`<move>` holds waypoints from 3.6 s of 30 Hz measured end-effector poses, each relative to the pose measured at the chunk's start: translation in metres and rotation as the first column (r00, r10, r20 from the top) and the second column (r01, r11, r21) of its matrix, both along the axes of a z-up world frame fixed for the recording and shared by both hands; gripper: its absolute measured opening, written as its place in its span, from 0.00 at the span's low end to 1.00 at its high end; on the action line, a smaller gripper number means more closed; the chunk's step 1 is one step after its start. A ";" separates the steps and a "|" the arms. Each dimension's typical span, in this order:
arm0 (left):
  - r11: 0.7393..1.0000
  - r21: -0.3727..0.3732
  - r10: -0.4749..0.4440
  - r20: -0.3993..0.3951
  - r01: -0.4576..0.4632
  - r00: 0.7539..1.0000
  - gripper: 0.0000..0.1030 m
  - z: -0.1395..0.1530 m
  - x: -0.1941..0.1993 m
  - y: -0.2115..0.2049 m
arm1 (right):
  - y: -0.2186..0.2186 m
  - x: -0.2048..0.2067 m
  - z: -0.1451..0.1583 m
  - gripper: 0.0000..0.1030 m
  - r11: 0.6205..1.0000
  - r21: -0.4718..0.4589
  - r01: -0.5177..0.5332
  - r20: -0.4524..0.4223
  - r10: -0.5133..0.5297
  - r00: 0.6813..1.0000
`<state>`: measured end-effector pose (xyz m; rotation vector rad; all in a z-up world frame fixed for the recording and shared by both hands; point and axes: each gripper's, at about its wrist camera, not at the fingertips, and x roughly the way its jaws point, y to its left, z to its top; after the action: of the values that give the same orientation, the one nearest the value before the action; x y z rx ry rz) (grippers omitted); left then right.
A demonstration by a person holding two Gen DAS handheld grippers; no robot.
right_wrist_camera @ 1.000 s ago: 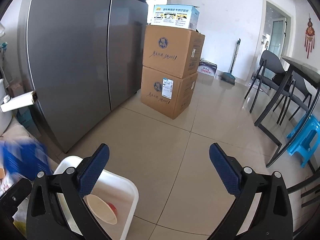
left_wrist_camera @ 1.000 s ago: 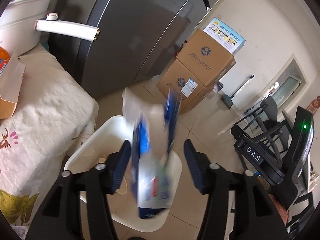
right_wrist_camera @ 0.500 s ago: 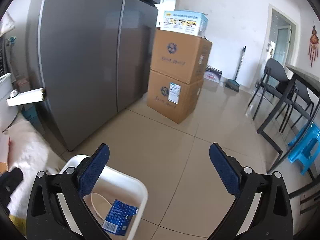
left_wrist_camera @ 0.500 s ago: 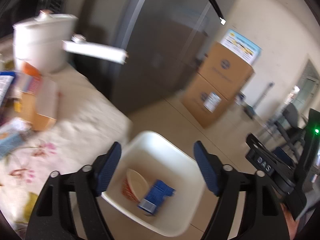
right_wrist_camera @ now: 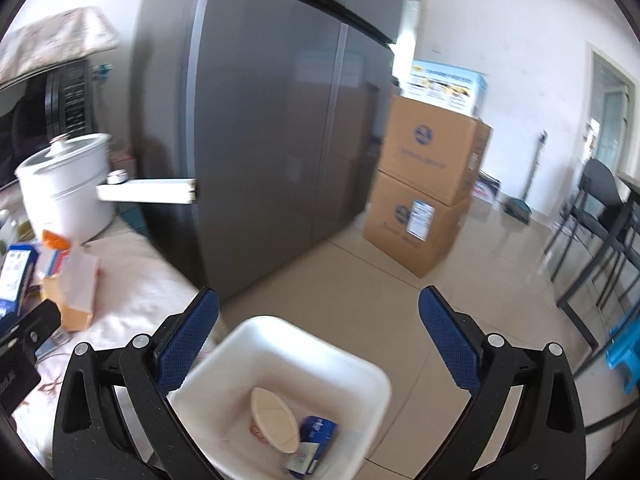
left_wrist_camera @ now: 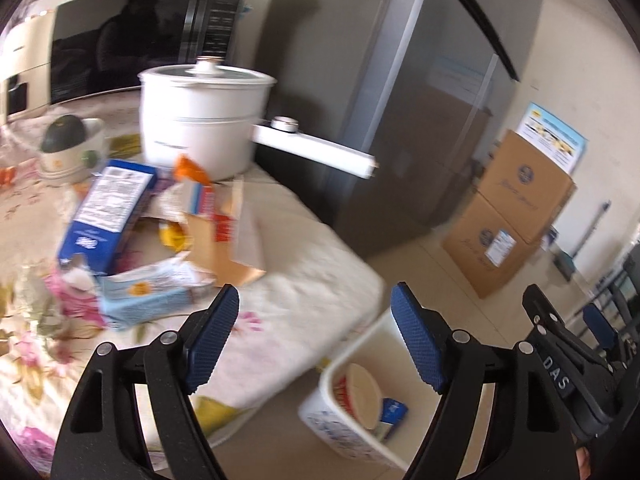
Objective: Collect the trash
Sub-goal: 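Return the left tool to the table and grasp the crumpled white tissue, then grasp the blue snack box with the right tool while the left tool holds the tissue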
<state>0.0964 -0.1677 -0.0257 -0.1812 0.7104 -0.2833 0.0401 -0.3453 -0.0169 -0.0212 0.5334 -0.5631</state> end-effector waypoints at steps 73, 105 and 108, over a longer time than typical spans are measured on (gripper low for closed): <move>0.938 -0.117 0.312 -0.119 -0.326 0.943 0.16 -0.007 0.007 0.293 | 0.262 0.188 -0.075 0.93 0.731 0.515 -0.448 -0.176 0.601 0.779; 0.899 -0.172 0.381 -0.150 -0.404 0.912 0.16 -0.009 0.006 0.336 | 0.316 0.209 -0.075 0.23 0.493 0.639 -0.590 0.032 0.750 0.661; 0.899 -0.161 0.391 -0.129 -0.408 0.911 0.16 -0.004 0.004 0.336 | 0.318 0.201 -0.070 0.22 0.508 0.610 -0.609 0.034 0.750 0.660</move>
<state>0.1005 0.1680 -0.0297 -0.5151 0.7219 0.0562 0.2410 -0.0270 -0.0872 0.2795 0.8579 0.4357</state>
